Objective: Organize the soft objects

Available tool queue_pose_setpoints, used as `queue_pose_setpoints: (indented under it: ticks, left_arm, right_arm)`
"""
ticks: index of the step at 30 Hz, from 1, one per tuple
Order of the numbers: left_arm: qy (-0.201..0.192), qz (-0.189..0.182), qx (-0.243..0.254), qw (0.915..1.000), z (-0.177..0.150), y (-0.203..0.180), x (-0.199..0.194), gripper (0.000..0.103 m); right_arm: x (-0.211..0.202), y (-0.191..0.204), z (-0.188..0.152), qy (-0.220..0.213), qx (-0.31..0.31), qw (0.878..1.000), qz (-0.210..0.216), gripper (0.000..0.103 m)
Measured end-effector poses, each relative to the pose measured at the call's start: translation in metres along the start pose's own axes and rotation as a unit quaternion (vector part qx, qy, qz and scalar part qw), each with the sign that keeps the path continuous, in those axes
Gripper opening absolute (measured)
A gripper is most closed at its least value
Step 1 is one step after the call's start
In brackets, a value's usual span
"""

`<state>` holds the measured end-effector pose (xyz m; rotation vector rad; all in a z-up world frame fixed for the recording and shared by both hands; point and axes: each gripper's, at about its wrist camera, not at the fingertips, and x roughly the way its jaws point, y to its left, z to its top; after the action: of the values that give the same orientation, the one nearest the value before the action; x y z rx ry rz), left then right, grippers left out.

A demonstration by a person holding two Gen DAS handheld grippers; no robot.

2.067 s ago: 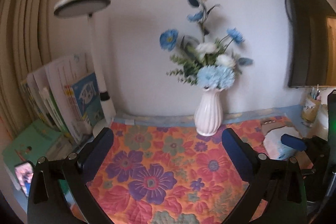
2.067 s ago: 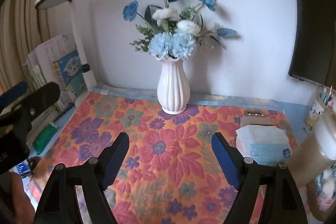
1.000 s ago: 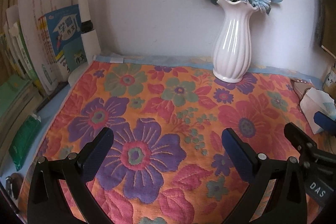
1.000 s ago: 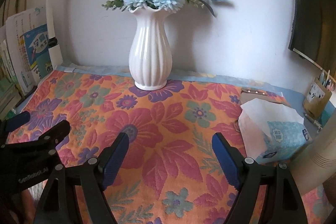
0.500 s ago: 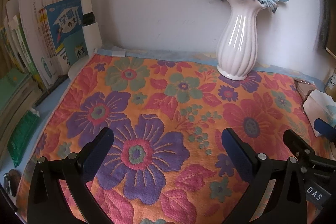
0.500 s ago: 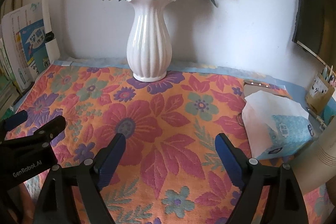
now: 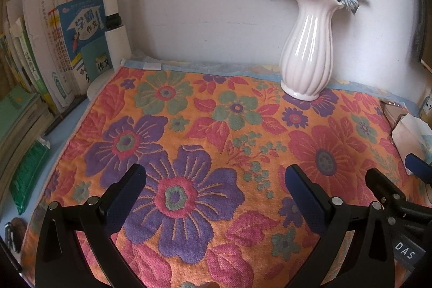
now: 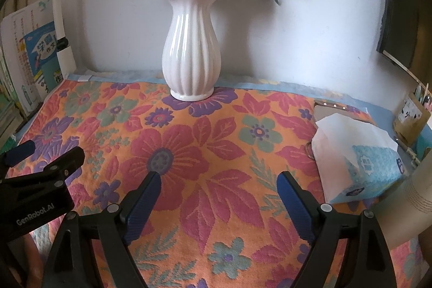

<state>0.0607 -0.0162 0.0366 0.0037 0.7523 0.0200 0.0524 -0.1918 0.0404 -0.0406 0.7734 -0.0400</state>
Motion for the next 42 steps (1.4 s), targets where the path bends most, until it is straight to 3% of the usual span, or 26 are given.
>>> queue_pose_setpoints:
  ticks: [11,21,42]
  left_arm:
    - [0.001,-0.001,0.001,1.0,0.0,0.0,0.001,0.103]
    - [0.002,0.0,0.004,1.0,0.0,-0.002,0.0,0.103]
    - [0.008,-0.004,0.008,0.9999,0.001,-0.003,0.004,0.103]
  right_arm:
    - [0.006,-0.011,-0.006,0.034,0.043,0.998,0.015,0.086]
    - [0.006,0.001,-0.006,0.024,0.01,1.0,0.0,0.086]
    - [0.007,0.004,-0.007,0.034,0.017,0.999,0.0,0.087]
